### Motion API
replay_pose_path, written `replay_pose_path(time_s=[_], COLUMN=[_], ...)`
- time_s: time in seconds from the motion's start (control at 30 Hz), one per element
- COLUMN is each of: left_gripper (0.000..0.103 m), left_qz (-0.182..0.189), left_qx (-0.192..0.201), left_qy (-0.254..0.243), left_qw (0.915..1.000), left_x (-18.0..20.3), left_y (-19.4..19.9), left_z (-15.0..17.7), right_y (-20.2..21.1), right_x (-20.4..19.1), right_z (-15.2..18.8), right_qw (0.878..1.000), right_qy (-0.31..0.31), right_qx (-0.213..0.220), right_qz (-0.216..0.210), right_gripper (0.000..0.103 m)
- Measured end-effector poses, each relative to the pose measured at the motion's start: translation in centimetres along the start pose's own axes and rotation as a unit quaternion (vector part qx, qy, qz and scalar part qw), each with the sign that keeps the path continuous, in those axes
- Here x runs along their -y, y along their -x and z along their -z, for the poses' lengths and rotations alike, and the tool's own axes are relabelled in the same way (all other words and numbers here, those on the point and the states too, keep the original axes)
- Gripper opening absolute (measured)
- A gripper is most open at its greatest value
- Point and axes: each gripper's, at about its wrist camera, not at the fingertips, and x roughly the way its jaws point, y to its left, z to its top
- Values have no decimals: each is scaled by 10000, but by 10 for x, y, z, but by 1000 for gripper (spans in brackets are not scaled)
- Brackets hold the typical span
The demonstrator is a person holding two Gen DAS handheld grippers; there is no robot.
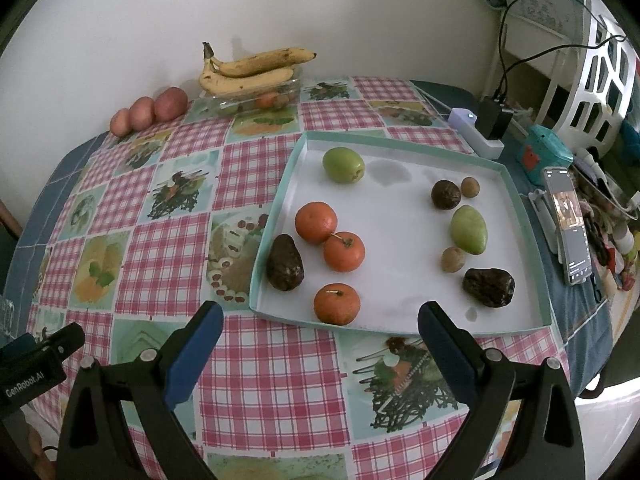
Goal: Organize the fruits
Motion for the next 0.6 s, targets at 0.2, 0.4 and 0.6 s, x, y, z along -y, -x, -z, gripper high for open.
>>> replay_pose_path(time_s=[0.2,0.4,0.6], left_gripper=[103,103,103], left_qz=[-9,-6,-16], left_qx=[-2,-9,-2], left_qy=[3,10,35], left_qw=[10000,10000,10000], left_x=[0,-1,0], left_y=[0,-1,-1], left_z=[0,0,1], right_y=[0,0,-1], right_x=[0,0,0], right_z=[0,0,0], right_qw=[10000,10000,10000], right_qy=[-6,-8,-3], right_qx=[-9,-25,-29], right_qz=[-5,-4,-8], right_gripper=[98,98,98])
